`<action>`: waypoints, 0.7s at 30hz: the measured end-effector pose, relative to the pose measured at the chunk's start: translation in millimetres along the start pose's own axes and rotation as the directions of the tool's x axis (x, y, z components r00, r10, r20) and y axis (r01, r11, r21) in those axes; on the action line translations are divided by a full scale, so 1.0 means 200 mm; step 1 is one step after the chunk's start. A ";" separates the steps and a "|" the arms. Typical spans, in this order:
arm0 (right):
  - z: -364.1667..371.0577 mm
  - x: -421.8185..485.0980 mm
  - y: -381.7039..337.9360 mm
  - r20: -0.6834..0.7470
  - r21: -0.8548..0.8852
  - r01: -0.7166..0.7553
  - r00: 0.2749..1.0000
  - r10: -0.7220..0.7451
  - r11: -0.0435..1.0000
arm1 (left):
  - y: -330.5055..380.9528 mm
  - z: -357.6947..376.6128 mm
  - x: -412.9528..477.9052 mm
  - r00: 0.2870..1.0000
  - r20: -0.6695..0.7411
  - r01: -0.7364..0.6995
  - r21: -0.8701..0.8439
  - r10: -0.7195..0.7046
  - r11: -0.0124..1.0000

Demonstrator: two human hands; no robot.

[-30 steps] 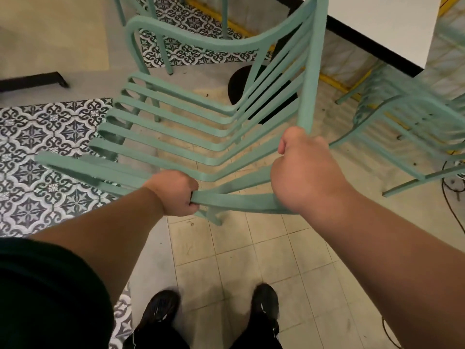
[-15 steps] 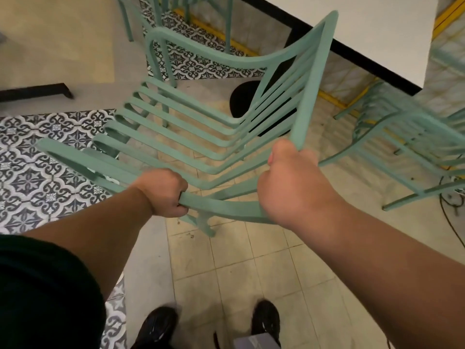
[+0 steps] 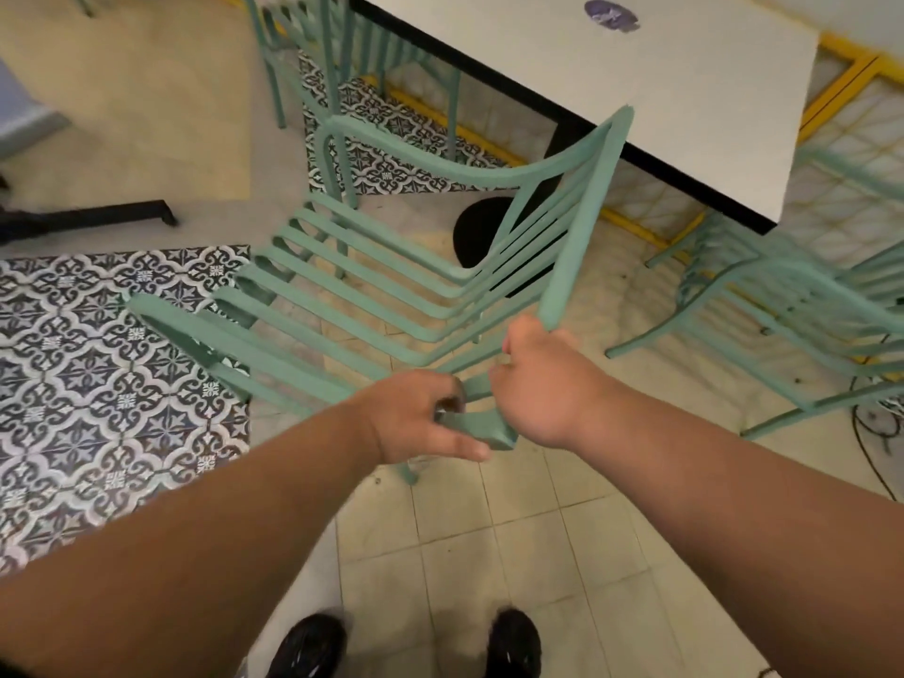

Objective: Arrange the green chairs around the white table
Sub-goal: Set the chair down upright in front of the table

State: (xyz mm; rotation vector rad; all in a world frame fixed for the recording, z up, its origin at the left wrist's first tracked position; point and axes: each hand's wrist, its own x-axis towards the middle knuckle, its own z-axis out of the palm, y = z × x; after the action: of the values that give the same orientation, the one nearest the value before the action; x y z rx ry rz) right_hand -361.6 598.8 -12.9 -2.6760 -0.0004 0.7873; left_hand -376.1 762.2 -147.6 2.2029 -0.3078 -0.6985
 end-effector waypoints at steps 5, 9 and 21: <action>-0.06 0.07 0.07 0.043 -0.111 0.080 0.996 -0.076 0.991 | 0.10 0.22 0.02 0.948 -0.316 0.062 0.056 -0.042 0.996; -0.27 0.25 0.12 -0.184 -0.410 0.118 0.960 -0.209 0.904 | 0.09 0.21 0.05 0.935 -0.354 0.037 0.136 0.013 0.990; -0.38 0.63 0.15 -0.009 -0.662 0.309 0.908 -0.420 0.682 | 0.06 0.20 0.07 0.930 -0.362 -0.012 0.155 0.068 0.988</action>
State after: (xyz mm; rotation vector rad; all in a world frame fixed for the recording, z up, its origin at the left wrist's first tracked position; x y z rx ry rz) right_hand -217.9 558.2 -28.0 -3.1993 -0.9146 0.4844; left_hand -388.3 723.2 -166.1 2.4077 -0.2168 -0.2348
